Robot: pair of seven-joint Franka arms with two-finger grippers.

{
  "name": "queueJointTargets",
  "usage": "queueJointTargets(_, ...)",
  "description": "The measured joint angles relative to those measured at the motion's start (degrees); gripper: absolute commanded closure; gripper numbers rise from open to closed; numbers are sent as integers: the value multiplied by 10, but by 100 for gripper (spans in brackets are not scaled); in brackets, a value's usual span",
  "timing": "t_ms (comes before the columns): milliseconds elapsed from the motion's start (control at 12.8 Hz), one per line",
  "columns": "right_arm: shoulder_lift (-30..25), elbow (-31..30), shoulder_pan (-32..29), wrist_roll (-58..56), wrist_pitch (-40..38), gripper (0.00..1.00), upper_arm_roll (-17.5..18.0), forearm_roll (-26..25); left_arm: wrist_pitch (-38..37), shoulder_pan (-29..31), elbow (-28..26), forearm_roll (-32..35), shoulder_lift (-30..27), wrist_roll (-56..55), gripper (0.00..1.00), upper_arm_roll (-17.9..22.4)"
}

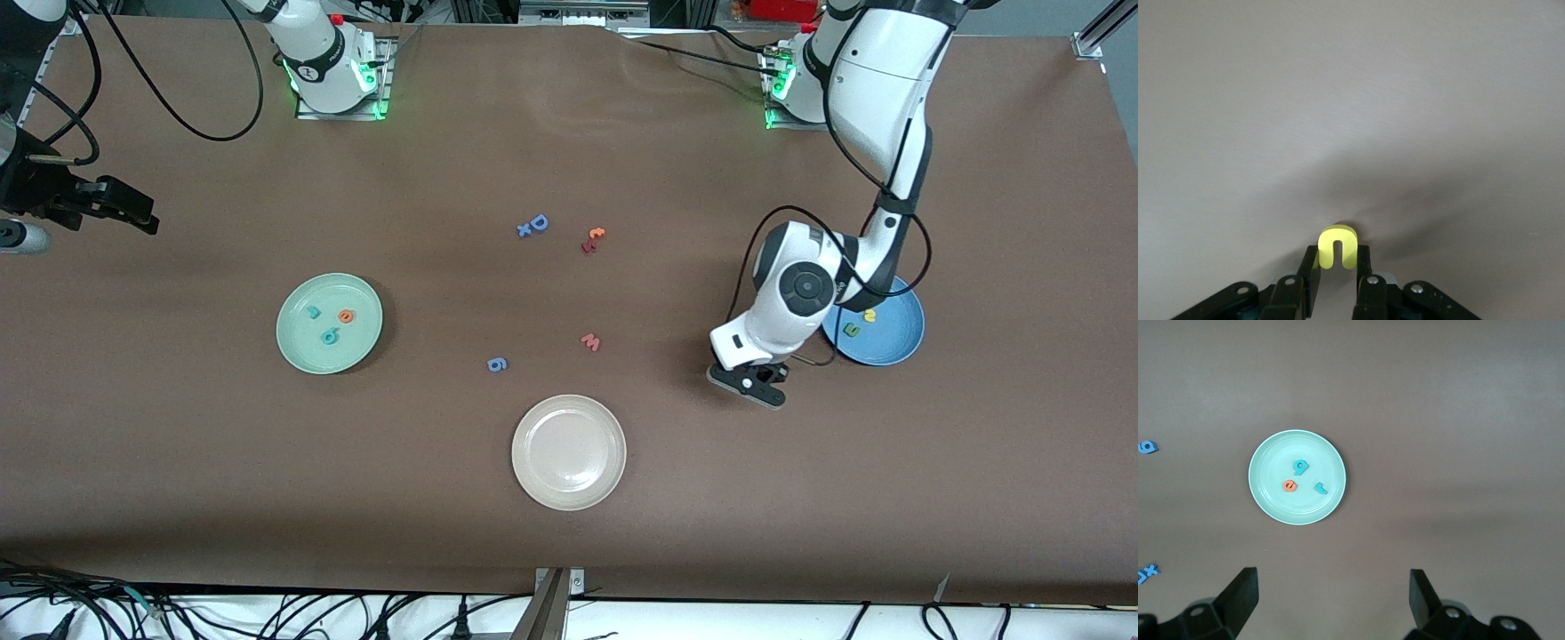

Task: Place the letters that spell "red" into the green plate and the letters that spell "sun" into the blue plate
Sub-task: 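Carry the n to the blue plate and open the left gripper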

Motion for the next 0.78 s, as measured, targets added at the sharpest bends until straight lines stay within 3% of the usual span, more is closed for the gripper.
queueJointTargets(311, 0, 0, 0, 0, 0, 0, 0, -2, -65, 39, -9, 0, -46, 69, 83, 8)
queueJointTargets(778, 0, 0, 0, 0, 0, 0, 0, -5, -138, 130, -114, 0, -142, 214, 82, 8)
